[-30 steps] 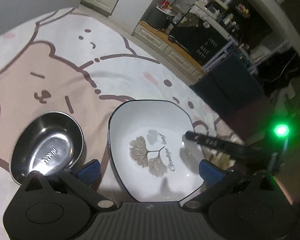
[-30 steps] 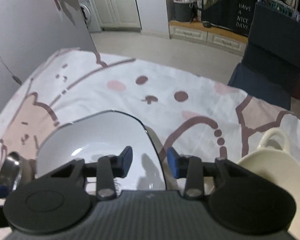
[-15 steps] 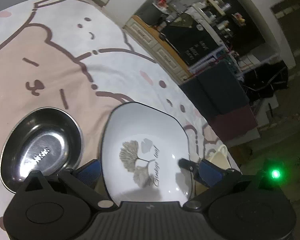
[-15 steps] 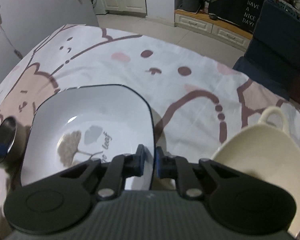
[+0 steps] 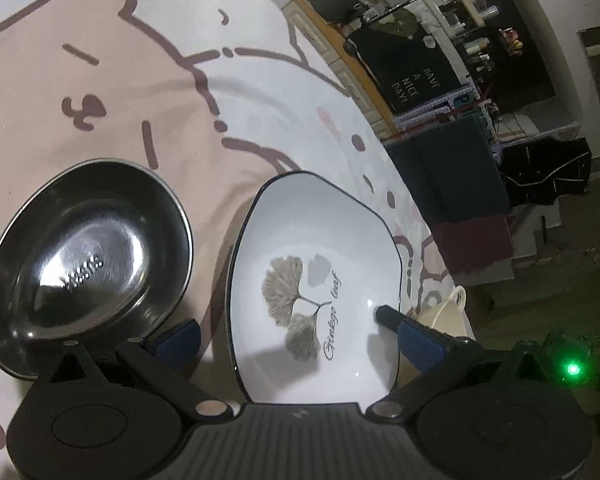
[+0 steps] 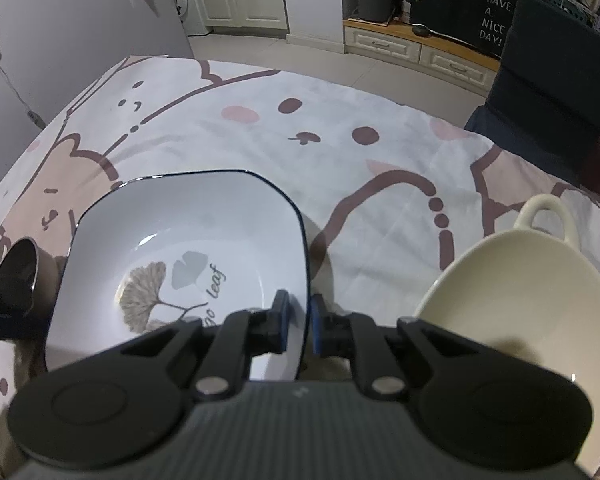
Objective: Organize plates and bowls
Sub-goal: 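Close the left tool on the plate rim while the right tool holds it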
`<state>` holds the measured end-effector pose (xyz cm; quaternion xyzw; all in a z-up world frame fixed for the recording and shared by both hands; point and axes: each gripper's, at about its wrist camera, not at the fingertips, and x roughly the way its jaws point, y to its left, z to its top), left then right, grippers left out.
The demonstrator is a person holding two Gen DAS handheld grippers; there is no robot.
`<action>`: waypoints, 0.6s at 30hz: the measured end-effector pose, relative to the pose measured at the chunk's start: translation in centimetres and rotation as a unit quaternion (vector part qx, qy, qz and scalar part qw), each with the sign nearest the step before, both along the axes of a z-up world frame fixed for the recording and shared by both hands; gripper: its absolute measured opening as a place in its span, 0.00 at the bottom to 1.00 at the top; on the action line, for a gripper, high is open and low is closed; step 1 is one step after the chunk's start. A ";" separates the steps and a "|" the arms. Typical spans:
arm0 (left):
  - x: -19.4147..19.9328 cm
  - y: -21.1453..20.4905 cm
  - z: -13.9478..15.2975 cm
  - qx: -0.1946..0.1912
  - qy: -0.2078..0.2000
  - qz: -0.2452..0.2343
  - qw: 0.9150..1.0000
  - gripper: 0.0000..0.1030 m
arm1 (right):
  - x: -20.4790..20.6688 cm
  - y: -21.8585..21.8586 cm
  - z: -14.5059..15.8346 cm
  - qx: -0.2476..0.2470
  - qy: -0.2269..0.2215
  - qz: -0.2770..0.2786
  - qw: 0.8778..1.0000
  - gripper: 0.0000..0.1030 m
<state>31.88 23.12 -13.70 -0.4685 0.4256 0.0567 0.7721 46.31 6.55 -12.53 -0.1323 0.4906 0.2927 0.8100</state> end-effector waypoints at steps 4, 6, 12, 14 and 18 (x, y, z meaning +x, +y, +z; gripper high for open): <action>-0.2 -0.3 0.1 -0.011 -0.030 0.010 0.999 1.00 | 0.0 -0.1 0.0 0.000 -0.001 0.002 1.000 0.13; -0.1 -0.6 0.2 0.000 -0.031 0.005 0.999 1.00 | 0.0 0.0 -0.1 0.001 0.000 0.002 1.000 0.13; 0.4 -1.8 0.2 0.024 -0.006 -0.012 1.000 0.97 | 0.0 0.1 -0.1 0.002 0.000 0.000 1.000 0.13; 0.5 -2.4 0.4 0.046 0.007 -0.016 0.999 0.89 | 0.0 0.1 -0.1 0.002 0.000 0.000 1.000 0.13; 1.0 -3.1 0.4 0.106 0.040 -0.017 0.993 0.61 | 0.0 0.1 -0.1 0.002 -0.001 0.000 1.000 0.13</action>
